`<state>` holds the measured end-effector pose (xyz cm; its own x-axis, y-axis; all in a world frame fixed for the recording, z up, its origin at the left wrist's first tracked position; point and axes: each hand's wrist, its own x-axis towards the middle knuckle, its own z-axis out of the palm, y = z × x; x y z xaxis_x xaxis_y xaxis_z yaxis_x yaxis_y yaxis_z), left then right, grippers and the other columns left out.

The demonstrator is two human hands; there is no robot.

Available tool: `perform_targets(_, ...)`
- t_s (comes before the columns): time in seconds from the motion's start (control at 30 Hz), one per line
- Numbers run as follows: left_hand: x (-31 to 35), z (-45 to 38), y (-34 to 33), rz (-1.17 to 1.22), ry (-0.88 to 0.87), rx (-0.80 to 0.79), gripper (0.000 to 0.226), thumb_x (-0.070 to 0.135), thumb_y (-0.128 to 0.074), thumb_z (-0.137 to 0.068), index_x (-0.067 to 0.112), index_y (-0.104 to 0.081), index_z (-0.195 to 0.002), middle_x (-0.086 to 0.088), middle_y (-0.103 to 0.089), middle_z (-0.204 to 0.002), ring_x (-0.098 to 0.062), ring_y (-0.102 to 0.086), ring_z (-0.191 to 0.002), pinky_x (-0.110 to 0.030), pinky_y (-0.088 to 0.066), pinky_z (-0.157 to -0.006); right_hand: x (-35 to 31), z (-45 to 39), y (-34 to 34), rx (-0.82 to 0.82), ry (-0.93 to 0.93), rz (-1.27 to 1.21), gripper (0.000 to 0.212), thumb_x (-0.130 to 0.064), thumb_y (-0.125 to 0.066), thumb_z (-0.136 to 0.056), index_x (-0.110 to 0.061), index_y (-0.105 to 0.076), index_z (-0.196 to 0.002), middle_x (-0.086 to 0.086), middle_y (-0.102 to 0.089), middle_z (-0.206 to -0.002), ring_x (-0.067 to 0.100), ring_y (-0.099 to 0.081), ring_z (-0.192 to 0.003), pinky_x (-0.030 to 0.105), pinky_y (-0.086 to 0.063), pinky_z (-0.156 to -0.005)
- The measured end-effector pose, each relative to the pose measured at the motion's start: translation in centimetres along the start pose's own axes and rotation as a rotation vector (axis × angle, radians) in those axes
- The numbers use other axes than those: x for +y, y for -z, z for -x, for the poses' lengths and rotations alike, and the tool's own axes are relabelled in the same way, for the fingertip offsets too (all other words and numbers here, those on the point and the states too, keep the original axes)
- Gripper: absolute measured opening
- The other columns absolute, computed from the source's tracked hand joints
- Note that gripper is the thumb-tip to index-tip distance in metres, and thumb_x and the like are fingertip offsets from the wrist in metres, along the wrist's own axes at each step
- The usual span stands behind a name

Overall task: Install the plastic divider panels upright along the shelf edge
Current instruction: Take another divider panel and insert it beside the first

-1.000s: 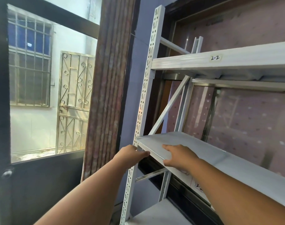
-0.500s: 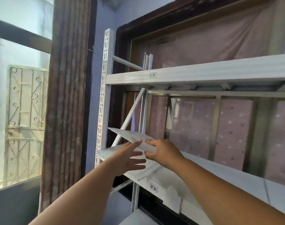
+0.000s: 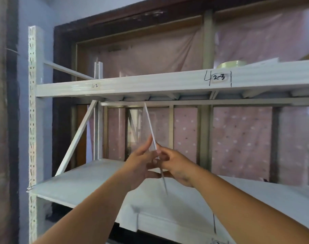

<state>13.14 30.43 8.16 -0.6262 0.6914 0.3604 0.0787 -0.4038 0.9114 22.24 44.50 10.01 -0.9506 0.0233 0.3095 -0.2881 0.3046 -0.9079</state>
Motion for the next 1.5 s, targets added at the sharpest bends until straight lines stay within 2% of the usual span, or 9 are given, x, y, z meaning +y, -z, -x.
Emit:
perform_targets(0.07,-0.2,-0.5,-2.3,-0.03,-0.012,-0.024,0.071,0.021,-0.081,-0.091,0.041,-0.053,-0.153,-0.018,-0.079,-0.111,-0.035,-0.072,-0.094,-0.077,-0.053,-0.096,-0.4,1.9,1.8,0.016,-0.009,0.035,0.059,-0.021,-0.069,-0.096,-0.073,-0.054,-0.119,-0.008,-0.066,-0.134,0.009,-0.068,-0.115,0.036,-0.059,-0.089)
perform_targets(0.2,-1.2,-1.4,-7.1,-0.074,-0.025,-0.108,0.071,0.019,-0.074,-0.097,0.045,-0.046,-0.156,-0.021,-0.078,-0.122,-0.039,-0.073,-0.097,-0.072,-0.056,-0.096,-0.5,5.9,5.7,0.083,-0.01,0.093,0.063,-0.024,-0.074,-0.092,-0.081,-0.052,-0.106,-0.025,-0.071,-0.121,0.0,-0.069,-0.108,0.022,-0.058,-0.074)
perform_targets(0.43,-3.5,-2.5,-15.0,-0.075,-0.015,-0.21,0.067,0.013,-0.07,-0.1,0.04,-0.047,-0.157,-0.022,-0.076,-0.126,-0.055,-0.069,-0.113,-0.076,-0.053,-0.097,0.1,12.3,11.1,0.27,0.02,0.184,0.067,-0.023,-0.075,-0.093,-0.056,-0.045,-0.143,-0.021,-0.067,-0.131,0.007,-0.066,-0.118,0.034,-0.059,-0.092)
perform_targets(0.57,-4.7,-2.9,-18.0,-0.057,0.0,-0.297,0.069,0.015,-0.073,-0.098,0.041,-0.047,-0.157,-0.02,-0.076,-0.126,-0.056,-0.068,-0.116,-0.076,-0.054,-0.095,0.6,15.3,12.7,0.359,0.029,0.189,0.065,-0.022,-0.077,-0.091,-0.069,-0.053,-0.128,-0.023,-0.07,-0.124,0.003,-0.067,-0.113,0.032,-0.06,-0.086)
perform_targets(0.7,-6.9,-2.4,-19.7,-0.066,-0.019,-0.328,0.067,0.02,-0.073,-0.097,0.042,-0.049,-0.156,-0.008,-0.081,-0.116,-0.036,-0.077,-0.094,-0.067,-0.062,-0.087,2.0,17.3,12.9,0.417,0.03,0.189,0.06,-0.024,-0.077,-0.092,-0.053,-0.054,-0.138,-0.018,-0.07,-0.128,0.009,-0.065,-0.119,0.042,-0.06,-0.092)
perform_targets(0.97,-8.4,-2.1,-22.8,-0.091,-0.062,-0.367,0.072,0.038,-0.082,-0.082,0.052,-0.054,-0.147,-0.004,-0.082,-0.111,-0.021,-0.078,-0.084,-0.038,-0.064,-0.068,2.1,20.5,14.3,0.46,0.036,0.181,0.05,-0.02,-0.07,-0.097,-0.04,-0.057,-0.141,-0.012,-0.071,-0.129,0.013,-0.071,-0.112,0.043,-0.06,-0.089)
perform_targets(1.13,-9.0,-1.6,-24.0,-0.104,-0.071,-0.388,0.062,0.033,-0.081,-0.088,0.071,-0.057,-0.131,-0.001,-0.082,-0.113,-0.017,-0.079,-0.087,-0.037,-0.065,-0.067,2.5,22.0,14.3,0.465,0.068,0.122,0.035,-0.022,-0.071,-0.093,-0.036,-0.069,-0.125,-0.008,-0.075,-0.121,0.022,-0.068,-0.116,0.048,-0.059,-0.093)
perform_targets(1.27,-9.2,-1.3,-24.1,-0.092,-0.074,-0.391,0.06,0.028,-0.078,-0.092,0.07,-0.059,-0.13,0.002,-0.082,-0.111,-0.011,-0.075,-0.083,-0.033,-0.064,-0.066,3.0,22.5,14.1,0.493,0.08,0.113,0.04,-0.023,-0.069,-0.096,-0.037,-0.063,-0.133,-0.008,-0.074,-0.122,0.019,-0.068,-0.115,0.044,-0.061,-0.091)
perform_targets(1.5,-9.2,-0.8,-24.4,-0.078,-0.081,-0.385,0.062,0.024,-0.077,-0.096,0.064,-0.057,-0.138,-0.01,-0.078,-0.117,-0.01,-0.074,-0.082,-0.031,-0.063,-0.067,2.6,22.6,14.4,0.477,0.074,0.132,0.039,-0.024,-0.071,-0.095,-0.035,-0.064,-0.133,-0.007,-0.074,-0.123,0.024,-0.068,-0.115,0.054,-0.058,-0.093)
